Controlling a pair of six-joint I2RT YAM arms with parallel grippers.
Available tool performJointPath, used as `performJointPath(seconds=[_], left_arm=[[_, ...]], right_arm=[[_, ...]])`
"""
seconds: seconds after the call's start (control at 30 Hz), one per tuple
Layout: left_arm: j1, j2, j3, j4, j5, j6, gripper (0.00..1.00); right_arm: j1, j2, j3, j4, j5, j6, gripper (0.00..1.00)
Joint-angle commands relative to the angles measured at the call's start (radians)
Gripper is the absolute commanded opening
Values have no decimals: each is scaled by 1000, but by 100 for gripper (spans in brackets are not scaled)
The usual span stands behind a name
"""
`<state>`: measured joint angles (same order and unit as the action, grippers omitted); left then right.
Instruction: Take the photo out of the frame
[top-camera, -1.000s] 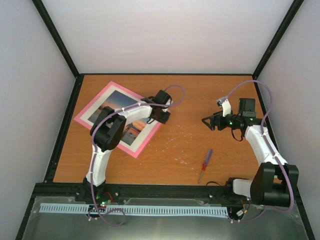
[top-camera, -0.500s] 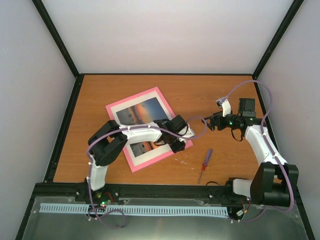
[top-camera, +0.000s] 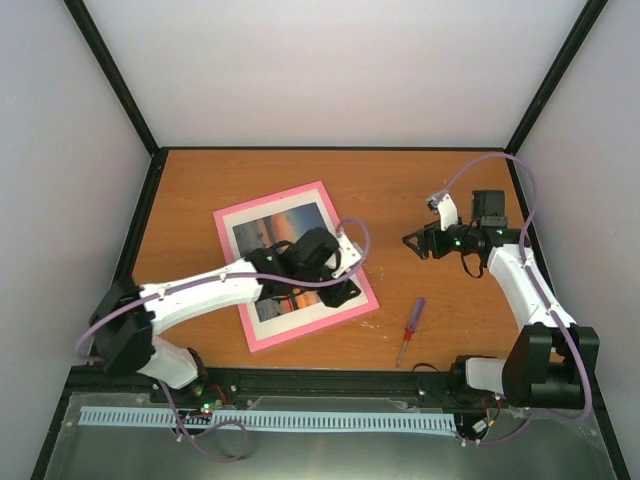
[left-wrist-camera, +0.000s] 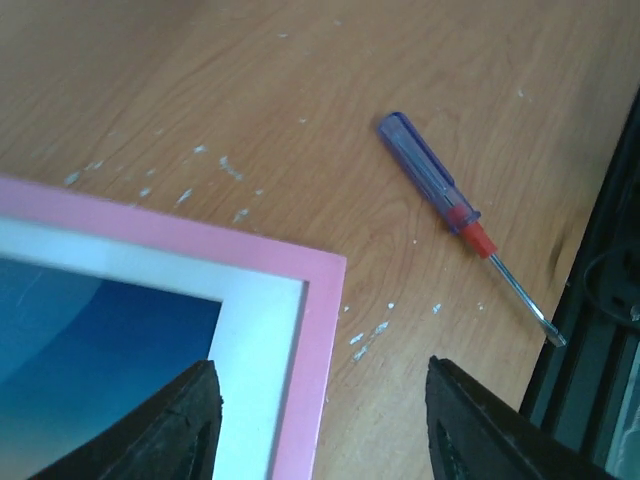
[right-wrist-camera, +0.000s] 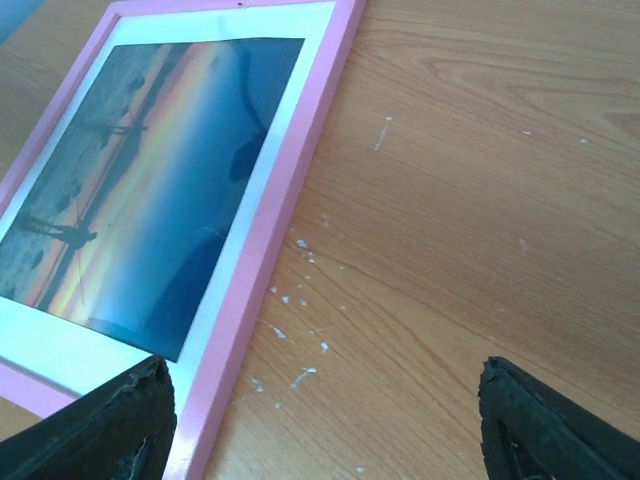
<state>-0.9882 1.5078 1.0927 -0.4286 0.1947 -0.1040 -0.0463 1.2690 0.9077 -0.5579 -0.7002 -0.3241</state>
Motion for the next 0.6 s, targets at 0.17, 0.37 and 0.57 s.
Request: performJointPath(seconds=[0.17, 0.37, 0.57], left_arm=[[94, -337, -229, -126, -353, -518, 78], [161, -618, -422, -78, -398, -641, 82], [163, -682, -489, -85, -386, -665, 82]], right_arm=[[332, -141, 58, -251, 144, -323, 63], [654, -127, 28, -289, 292, -453, 56], [841, 16, -2, -213, 434, -505, 43]])
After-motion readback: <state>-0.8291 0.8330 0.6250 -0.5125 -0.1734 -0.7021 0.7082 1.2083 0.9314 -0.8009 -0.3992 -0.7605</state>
